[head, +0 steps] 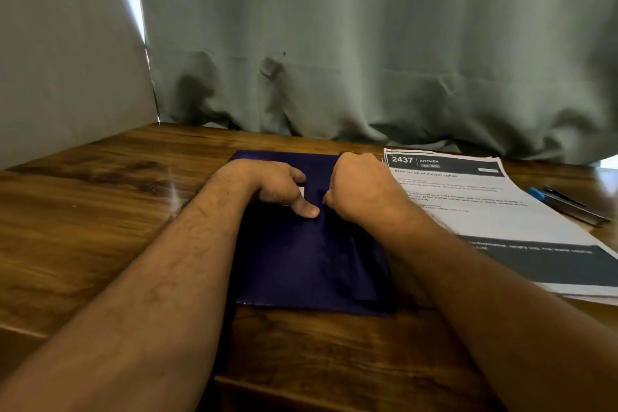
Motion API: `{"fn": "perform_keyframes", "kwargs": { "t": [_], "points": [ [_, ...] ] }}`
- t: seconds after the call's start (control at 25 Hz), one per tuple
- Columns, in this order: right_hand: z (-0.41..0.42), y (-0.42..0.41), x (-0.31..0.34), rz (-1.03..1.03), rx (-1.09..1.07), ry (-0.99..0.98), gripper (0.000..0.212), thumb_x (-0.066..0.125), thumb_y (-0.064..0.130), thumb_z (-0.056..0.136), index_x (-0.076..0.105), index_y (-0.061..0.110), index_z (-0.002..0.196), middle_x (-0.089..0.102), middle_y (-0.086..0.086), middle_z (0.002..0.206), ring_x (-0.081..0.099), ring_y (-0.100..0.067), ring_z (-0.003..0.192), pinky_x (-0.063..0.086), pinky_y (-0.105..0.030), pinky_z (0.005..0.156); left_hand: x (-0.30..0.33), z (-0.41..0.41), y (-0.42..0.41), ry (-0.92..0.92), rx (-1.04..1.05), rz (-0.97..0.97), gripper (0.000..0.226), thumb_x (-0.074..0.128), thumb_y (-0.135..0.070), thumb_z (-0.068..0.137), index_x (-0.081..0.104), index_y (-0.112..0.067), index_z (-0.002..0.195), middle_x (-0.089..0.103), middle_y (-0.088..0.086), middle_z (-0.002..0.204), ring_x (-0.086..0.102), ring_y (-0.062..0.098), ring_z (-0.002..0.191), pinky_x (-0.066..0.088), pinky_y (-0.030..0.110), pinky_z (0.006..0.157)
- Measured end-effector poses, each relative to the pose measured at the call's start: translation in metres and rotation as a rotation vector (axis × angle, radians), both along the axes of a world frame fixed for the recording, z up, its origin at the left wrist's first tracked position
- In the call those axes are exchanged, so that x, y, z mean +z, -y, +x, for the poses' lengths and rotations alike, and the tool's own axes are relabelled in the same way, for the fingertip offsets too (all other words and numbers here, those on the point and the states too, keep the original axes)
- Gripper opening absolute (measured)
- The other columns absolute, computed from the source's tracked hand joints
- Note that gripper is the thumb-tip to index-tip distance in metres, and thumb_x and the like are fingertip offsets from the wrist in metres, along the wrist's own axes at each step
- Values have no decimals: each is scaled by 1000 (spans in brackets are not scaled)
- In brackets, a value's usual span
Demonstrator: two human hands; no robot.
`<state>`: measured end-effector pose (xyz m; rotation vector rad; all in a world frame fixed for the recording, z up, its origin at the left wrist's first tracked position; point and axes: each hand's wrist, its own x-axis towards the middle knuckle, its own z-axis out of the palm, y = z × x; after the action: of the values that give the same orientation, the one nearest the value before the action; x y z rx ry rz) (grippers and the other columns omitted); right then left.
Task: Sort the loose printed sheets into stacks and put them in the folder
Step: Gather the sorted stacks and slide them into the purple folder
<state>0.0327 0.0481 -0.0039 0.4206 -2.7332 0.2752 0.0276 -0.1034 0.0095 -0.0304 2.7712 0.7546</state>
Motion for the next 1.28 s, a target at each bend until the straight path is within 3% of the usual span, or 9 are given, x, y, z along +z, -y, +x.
{"fn": "perform_keyframes", "kwargs": {
  "t": [0.2, 0.36, 0.48, 0.64, 0.76, 0.84, 0.96, 1.16, 1.28],
  "points": [
    [-12, -41, 15, -397, -164, 104, 25, 71, 29, 77, 71, 9, 92, 71, -13, 95, 66, -29, 92, 50, -28, 75, -8, -1, 4, 16, -20, 3, 108, 78, -63, 71, 25, -27, 158, 25, -5, 165, 25, 21, 151, 20, 42, 122],
    [-7, -87, 25, -344, -274, 202, 20, 58, 20, 71, 71, 5, 66, 67, -7, 50, 67, -18, 48, 52, -25, 53, -19, -4, -15, -154, 87, -154, 114, 57, -91, 63, 41, -20, 150, 41, -1, 156, 31, 25, 148, 10, 54, 123],
    [-11, -100, 19, -183, -299, 351, 20, 71, 21, 74, 69, 4, 64, 63, -5, 44, 58, -16, 34, 47, -22, 41, -27, -5, -35, -283, -83, -22, 104, 69, -74, 74, 24, -34, 158, 20, 2, 167, 17, 21, 154, 14, 49, 125],
    [-20, -109, 19, -181, -300, 396, 38, 86, 33, 69, 60, 5, 70, 57, -2, 37, 54, -14, 30, 44, -22, 36, -25, -4, -47, -206, -271, 56, 73, 71, -42, 89, 34, -47, 151, 39, -8, 156, 37, 14, 144, 26, 36, 119],
    [-23, -130, 29, -297, -235, 386, 47, 81, 49, 73, 64, 5, 79, 68, -8, 61, 55, -16, 36, 42, -21, 37, -24, -5, -49, -207, -270, -8, 51, 67, -33, 94, 51, -37, 143, 44, -18, 142, 40, 8, 137, 30, 23, 105],
    [-21, -150, 32, -320, -202, 314, 40, 72, 51, 82, 68, 11, 89, 69, -4, 75, 59, -15, 47, 43, -22, 41, -20, -6, -49, -270, -187, -14, 22, 64, -30, 95, 71, -43, 111, 54, -28, 117, 52, 6, 122, 37, 22, 94],
    [-16, -172, 21, -343, -185, 351, 28, 71, 45, 85, 68, 20, 98, 66, 2, 72, 60, -9, 53, 45, -23, 49, -10, -21, -44, -410, -25, -31, 42, 51, -15, 96, 68, -29, 60, 69, -13, 71, 63, 11, 77, 41, 26, 65],
    [-26, -174, 9, -312, -207, 422, 40, 77, 42, 81, 65, 19, 112, 70, -2, 99, 65, -16, 82, 56, -35, 83, 25, -62, -41, -646, 333, 270, 22, 52, -6, 97, 70, -18, 103, 71, 11, 115, 65, 29, 109, 50, 42, 102],
    [-30, -174, 7, -334, -213, 423, 45, 80, 42, 78, 65, 18, 113, 70, -4, 105, 67, -20, 89, 56, -39, 89, 42, -76, -71, -737, 179, 338, 28, 49, -5, 99, 70, -23, 94, 72, 7, 110, 66, 23, 109, 49, 42, 104]
  ]
}}
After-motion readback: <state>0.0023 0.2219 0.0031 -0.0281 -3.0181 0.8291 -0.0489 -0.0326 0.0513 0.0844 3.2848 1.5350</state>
